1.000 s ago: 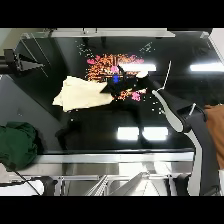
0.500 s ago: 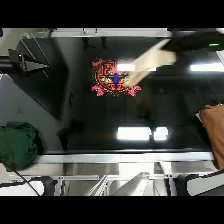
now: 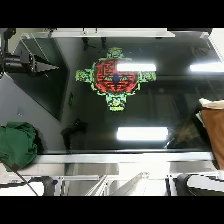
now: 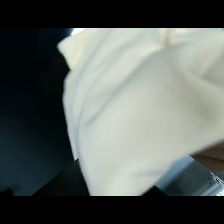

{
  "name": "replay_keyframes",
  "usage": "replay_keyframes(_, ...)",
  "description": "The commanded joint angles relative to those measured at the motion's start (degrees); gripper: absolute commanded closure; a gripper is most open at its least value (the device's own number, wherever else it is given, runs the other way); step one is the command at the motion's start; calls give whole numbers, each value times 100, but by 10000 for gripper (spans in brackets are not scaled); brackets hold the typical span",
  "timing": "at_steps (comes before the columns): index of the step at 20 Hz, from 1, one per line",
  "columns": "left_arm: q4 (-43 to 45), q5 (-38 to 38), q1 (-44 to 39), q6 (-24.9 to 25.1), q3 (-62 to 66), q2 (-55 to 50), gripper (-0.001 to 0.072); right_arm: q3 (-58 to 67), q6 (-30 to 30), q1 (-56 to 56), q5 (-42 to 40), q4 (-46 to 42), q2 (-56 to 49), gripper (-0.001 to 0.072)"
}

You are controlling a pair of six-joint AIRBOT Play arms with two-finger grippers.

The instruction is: Fold the shirts.

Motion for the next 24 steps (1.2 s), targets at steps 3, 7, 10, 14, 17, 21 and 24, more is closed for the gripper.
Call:
replay_keyframes(3,7,-28,-57,33,-2,-2,693,-2000,-815,-1123,315,-929,721,694)
replay_keyframes(7,7,-26,-57,92,-2,-15,693,-3322,-997,-1694,227,-1858,916,694)
replay_keyframes(10,0,0,-59,92,-2,-17,693,-3919,-1032,-1919,-516,-1860,922,694)
replay_keyframes(14,-2,-9,-59,87,-2,-17,693,-4520,-962,-1928,-2109,-1613,892,693)
replay_keyframes(17,-4,-4,-83,87,-2,-17,693,-4671,-946,-1928,-2299,-1679,774,-3)
replay_keyframes(21,-4,-2,-81,87,-2,-17,693,-4376,-1106,-1923,-1971,-2011,769,19)
replay_keyframes(24,-2,-4,-81,87,-2,-17,693,-3797,-1003,-1921,-1397,-2065,769,19)
